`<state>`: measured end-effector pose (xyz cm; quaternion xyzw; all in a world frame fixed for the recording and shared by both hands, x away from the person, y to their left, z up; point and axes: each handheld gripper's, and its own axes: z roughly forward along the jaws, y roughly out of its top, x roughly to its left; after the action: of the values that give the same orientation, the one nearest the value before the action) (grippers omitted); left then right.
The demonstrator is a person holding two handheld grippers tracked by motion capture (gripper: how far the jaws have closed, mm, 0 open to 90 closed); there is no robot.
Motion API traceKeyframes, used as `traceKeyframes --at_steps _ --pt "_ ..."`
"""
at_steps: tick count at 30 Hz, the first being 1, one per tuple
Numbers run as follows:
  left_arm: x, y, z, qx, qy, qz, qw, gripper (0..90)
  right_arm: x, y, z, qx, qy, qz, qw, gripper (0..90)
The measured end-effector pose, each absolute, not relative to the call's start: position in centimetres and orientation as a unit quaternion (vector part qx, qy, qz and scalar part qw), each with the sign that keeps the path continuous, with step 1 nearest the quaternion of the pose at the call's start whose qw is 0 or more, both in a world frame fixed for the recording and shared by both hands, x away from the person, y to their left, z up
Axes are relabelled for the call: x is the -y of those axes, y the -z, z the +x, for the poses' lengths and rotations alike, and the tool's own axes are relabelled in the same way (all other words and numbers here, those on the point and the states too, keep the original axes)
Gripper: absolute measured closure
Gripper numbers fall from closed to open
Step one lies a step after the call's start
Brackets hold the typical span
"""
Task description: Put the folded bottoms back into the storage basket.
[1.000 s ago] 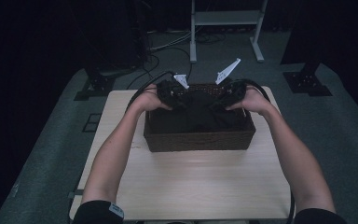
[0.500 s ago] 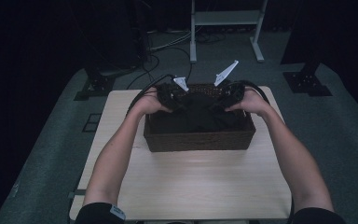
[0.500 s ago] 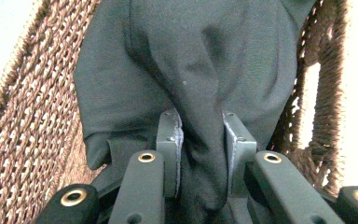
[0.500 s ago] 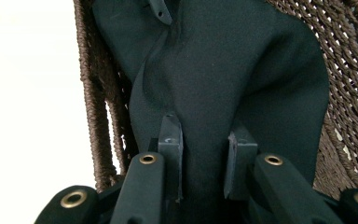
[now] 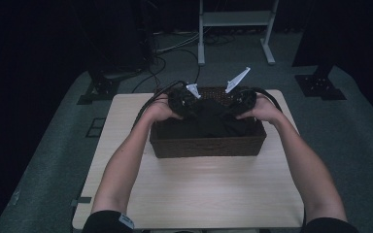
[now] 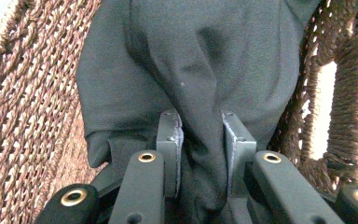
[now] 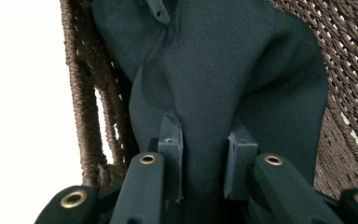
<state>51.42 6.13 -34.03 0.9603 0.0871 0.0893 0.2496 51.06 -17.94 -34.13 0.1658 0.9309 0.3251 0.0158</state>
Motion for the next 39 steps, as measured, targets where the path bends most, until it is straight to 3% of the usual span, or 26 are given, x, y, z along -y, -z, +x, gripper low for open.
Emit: traceKeyframes --at_steps 39 --pt "-6.4 37.8 51.8 -0.112 -0.080 0.962 0.236 72.4 16.8 37.4 52.0 -0.938 -0.300 0.174 0.001 71.8"
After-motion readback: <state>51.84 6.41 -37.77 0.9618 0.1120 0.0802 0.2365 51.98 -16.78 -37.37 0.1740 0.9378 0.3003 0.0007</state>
